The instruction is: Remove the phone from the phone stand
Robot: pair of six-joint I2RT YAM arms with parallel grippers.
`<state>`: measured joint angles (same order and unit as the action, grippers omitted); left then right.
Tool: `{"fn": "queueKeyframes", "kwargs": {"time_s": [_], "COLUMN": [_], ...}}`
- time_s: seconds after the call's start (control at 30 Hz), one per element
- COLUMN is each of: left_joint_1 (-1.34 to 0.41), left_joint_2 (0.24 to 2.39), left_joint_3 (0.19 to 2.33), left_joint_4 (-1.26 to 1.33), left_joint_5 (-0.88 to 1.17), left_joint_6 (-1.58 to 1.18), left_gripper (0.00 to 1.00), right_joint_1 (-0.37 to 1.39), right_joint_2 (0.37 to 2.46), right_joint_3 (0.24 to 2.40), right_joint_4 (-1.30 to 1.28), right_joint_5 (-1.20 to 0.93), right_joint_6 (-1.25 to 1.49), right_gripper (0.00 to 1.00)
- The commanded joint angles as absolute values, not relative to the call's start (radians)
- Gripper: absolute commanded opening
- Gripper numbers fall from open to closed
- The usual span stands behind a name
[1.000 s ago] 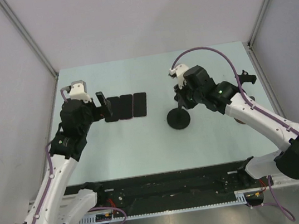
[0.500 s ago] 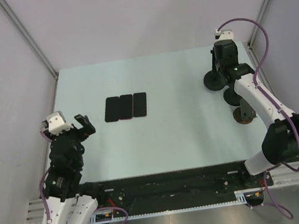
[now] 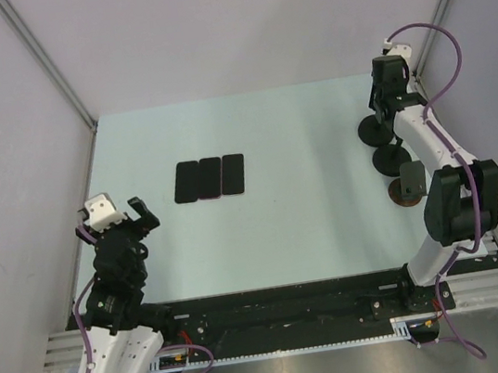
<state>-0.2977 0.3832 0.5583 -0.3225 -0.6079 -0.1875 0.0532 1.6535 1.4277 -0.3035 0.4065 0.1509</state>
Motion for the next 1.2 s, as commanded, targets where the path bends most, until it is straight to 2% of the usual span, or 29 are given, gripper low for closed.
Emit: {"fn": "queueKeyframes", "kwargs": {"time_s": [0.0, 0.3, 0.33, 0.37, 0.43, 0.47, 0.67, 0.9, 1.17], "left_joint_1": [-0.296, -0.305, -0.307, -0.308, -0.314, -0.318, -0.357, -0.377, -0.376], "left_joint_2": [0.368, 0.345, 0.342, 0.331, 0.322, 0.310, 0.259, 0.149, 0.003], "left_joint_3": [0.552, 0.546, 0.546, 0.546, 0.548, 0.548, 0.549, 0.575, 0.617], "left_joint_4": [-0.265, -0.258, -0.259, -0.259, -0.259, -0.259, -0.261, -0.258, -0.255], "left_joint_5": [-0.632, -0.617, -0.618, -0.620, -0.623, -0.627, -0.692, -0.739, -0.727], "left_joint_6": [-0.164, -0.156, -0.156, -0.155, -0.156, -0.156, -0.164, -0.109, -0.003], "left_gripper": [1.00, 1.00, 1.00, 1.00, 1.00, 1.00, 1.00, 1.00, 1.00], "right_joint_1": [0.023, 0.017, 0.015, 0.017, 0.017, 0.017, 0.031, 0.037, 0.037], "right_joint_2": [1.666, 1.700, 1.706, 1.704, 1.689, 1.681, 1.571, 1.291, 0.837], "right_joint_3": [1.514, 1.569, 1.577, 1.583, 1.591, 1.594, 1.606, 1.517, 1.330], "right_joint_4": [-0.212, -0.327, -0.346, -0.354, -0.367, -0.370, -0.410, -0.422, -0.465], "right_joint_5": [0.434, 0.428, 0.428, 0.425, 0.417, 0.408, 0.390, 0.356, 0.367], "right_joint_6": [0.172, 0.221, 0.228, 0.233, 0.244, 0.247, 0.241, 0.219, 0.232], "right_gripper": [0.00, 0.01, 0.05, 0.17, 0.32, 0.46, 0.77, 0.99, 1.00]}}
